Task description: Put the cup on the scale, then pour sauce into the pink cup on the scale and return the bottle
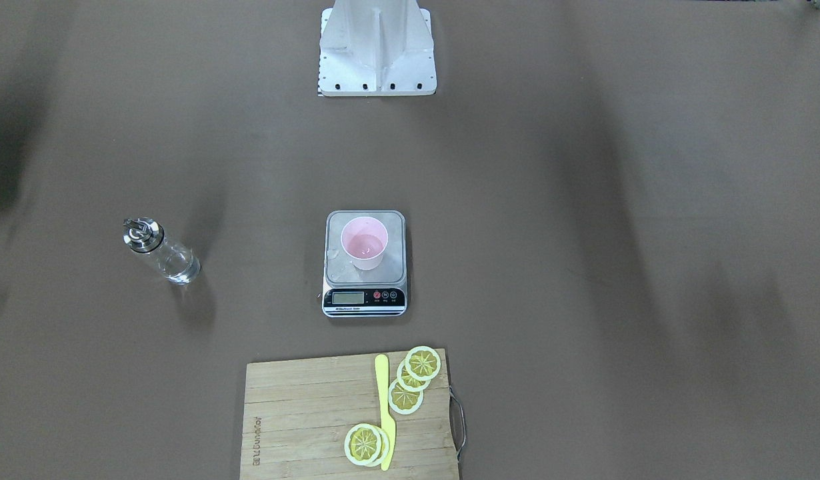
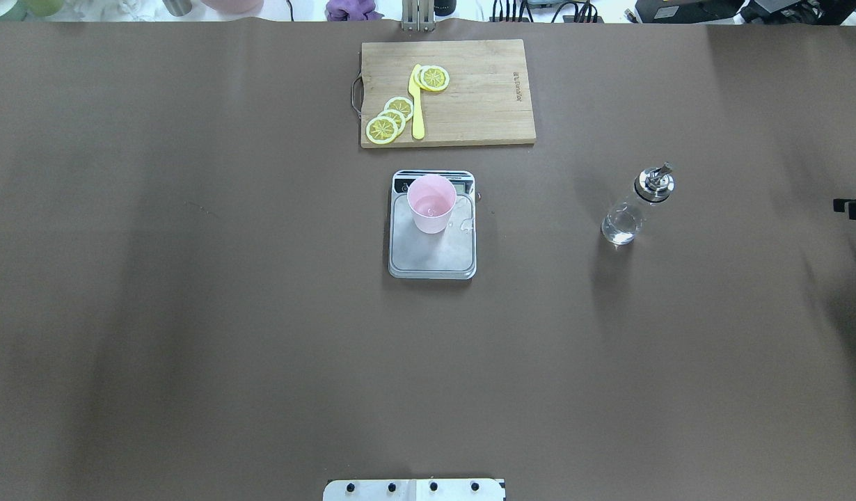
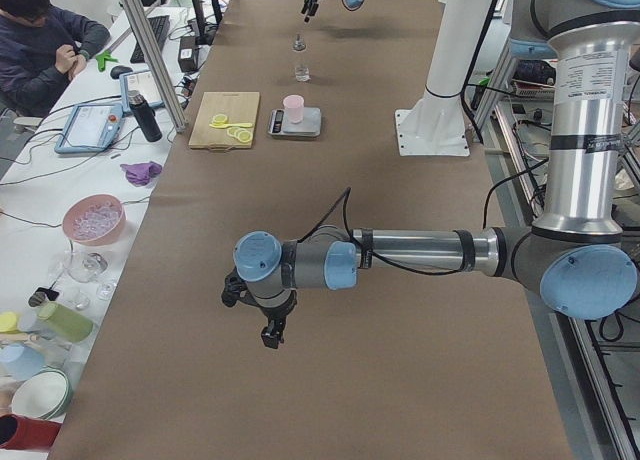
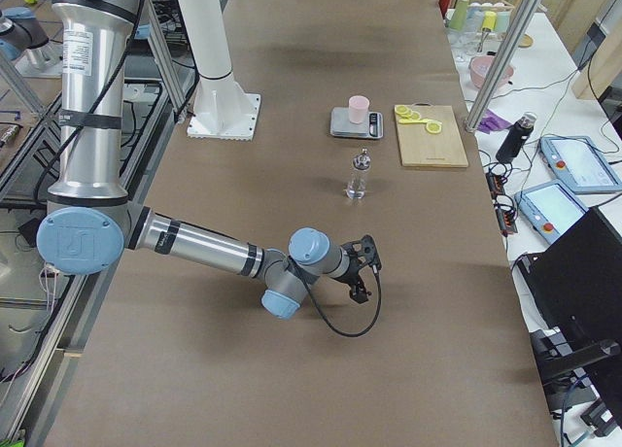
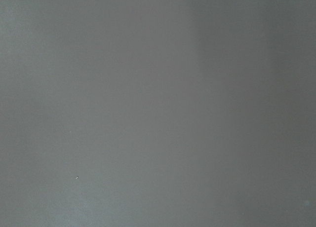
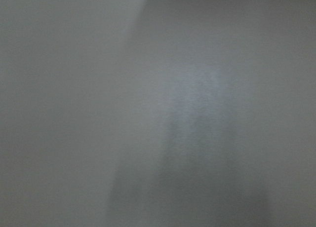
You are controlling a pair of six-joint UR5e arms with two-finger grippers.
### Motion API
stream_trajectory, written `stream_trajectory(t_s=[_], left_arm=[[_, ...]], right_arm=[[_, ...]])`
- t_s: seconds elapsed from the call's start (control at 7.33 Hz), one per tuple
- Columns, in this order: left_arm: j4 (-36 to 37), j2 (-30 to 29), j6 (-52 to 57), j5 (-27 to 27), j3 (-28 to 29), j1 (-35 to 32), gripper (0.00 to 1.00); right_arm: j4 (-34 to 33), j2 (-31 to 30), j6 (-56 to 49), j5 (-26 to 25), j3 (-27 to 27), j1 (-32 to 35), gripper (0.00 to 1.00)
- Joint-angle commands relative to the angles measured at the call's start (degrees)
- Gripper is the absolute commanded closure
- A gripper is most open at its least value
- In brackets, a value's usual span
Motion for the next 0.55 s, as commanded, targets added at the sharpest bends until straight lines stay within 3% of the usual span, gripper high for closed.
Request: stream_trajectory(t_s=[0.0, 0.41], left_arm=[[0.00, 0.04, -0.03, 0.01, 0.06, -0.04, 0.01], [0.00, 0.04, -0.04, 0.10, 0.32, 0.05, 0.01]], right_arm=[[-6.33, 0.93, -0.05, -0.09, -0.44, 4.48, 0.00], [-16.50, 5.84, -1.18, 3.93, 2.10, 7.92, 0.00]])
